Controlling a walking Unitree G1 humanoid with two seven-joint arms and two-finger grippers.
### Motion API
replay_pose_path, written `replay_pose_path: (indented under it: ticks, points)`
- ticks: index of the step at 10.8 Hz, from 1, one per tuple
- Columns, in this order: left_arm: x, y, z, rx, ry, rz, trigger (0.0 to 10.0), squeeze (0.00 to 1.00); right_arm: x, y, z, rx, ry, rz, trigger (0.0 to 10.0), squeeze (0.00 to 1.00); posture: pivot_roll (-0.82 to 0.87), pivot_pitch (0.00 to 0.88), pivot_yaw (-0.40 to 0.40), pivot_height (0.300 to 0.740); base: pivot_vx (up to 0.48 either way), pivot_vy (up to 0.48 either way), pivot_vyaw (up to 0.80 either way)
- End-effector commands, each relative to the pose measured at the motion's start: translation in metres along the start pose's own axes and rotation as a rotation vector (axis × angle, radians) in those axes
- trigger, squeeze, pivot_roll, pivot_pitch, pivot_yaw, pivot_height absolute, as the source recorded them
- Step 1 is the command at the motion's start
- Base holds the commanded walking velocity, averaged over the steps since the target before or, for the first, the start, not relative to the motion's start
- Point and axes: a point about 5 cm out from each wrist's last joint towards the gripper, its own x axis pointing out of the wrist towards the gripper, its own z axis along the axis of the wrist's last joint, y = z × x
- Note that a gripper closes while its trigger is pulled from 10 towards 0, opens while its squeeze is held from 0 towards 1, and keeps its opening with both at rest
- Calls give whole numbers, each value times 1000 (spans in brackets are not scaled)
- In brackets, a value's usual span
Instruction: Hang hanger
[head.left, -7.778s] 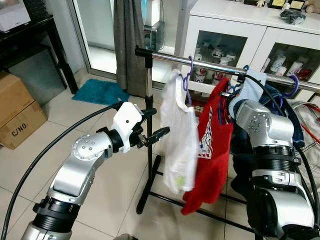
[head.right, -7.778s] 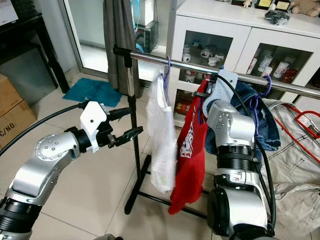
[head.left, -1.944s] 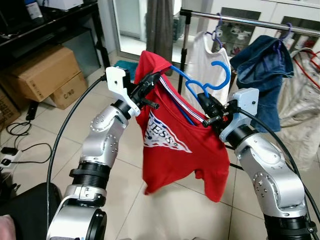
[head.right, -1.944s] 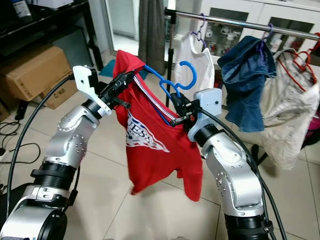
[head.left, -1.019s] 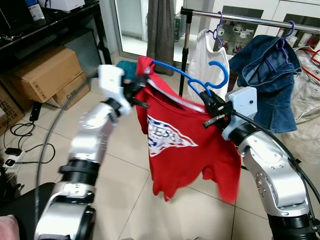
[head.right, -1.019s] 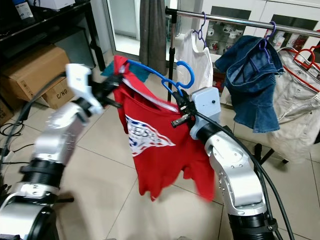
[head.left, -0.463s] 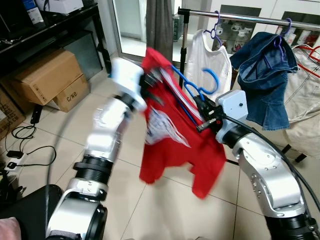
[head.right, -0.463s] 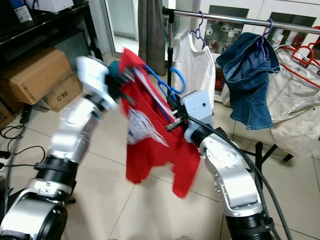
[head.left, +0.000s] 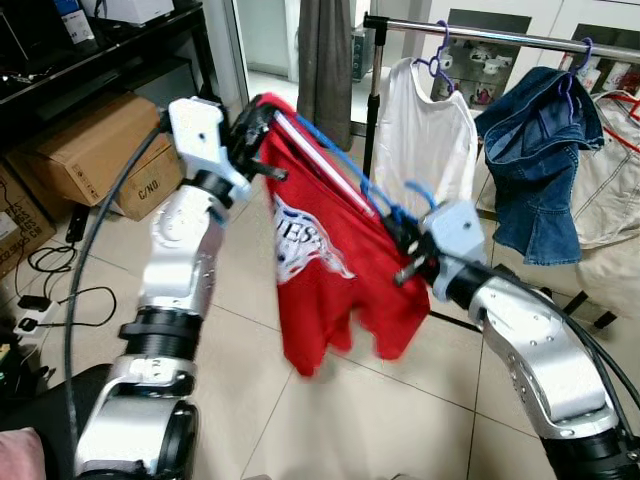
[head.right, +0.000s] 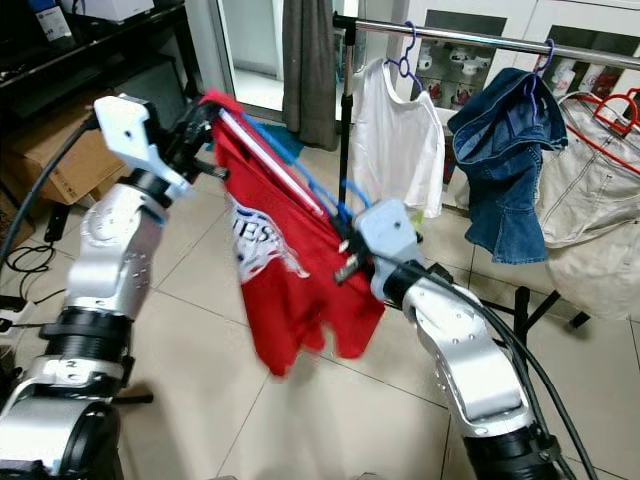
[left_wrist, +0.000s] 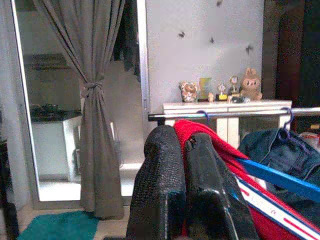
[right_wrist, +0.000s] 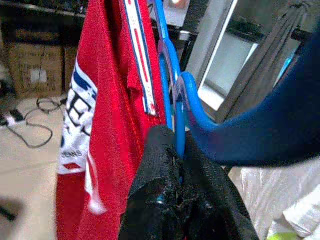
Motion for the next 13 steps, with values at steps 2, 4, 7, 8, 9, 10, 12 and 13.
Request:
replay_pose_path:
  ticks: [2,4,7,8,9,10,12,13]
  points:
    - [-2,44,40,80,-119,150,0,0,-15,-6,-38,-4,205,4,0,0,-56,0,40,740,0,0,0]
    - [-3,56,31,117,-19,187,0,0,-19,-8,-37,-18,202,12,0,0,-59,0,46,740,0,0,0]
    - [2,-17,-7,93,93,-161,0,0,-6,-7,-14,40,125,-2,0,0,-55,0,36,740,0,0,0]
    - [4,-47,-14,63,93,-262,0,0,-1,-4,-11,73,137,-12,0,0,-51,0,28,740,0,0,0]
    - [2,-73,-21,63,113,-371,0,0,5,-1,-7,110,138,-10,0,0,-49,0,23,740,0,0,0]
    - [0,-80,-31,98,166,-403,0,0,9,3,3,144,102,9,0,0,-49,0,19,740,0,0,0]
    - [-4,-71,-40,119,230,-358,0,0,12,6,23,225,18,43,0,0,-49,0,16,740,0,0,0]
    - [-2,-57,-37,131,214,-264,0,0,11,4,24,227,21,37,0,0,-48,0,14,740,0,0,0]
